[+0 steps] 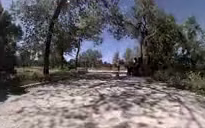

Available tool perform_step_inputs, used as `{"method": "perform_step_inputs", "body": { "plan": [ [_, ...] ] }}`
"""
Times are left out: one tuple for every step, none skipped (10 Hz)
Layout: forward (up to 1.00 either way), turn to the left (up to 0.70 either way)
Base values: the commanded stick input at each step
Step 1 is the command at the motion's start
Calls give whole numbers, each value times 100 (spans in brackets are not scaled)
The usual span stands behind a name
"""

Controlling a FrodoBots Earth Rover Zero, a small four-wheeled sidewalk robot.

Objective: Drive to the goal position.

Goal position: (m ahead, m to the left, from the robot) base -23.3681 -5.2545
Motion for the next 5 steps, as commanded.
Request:
{"method": "perform_step_inputs", "body": {
  "plan": [
    [0, 70],
    [0, 70],
    [0, 70],
    [0, 70],
    [0, 70]
  ]
}}
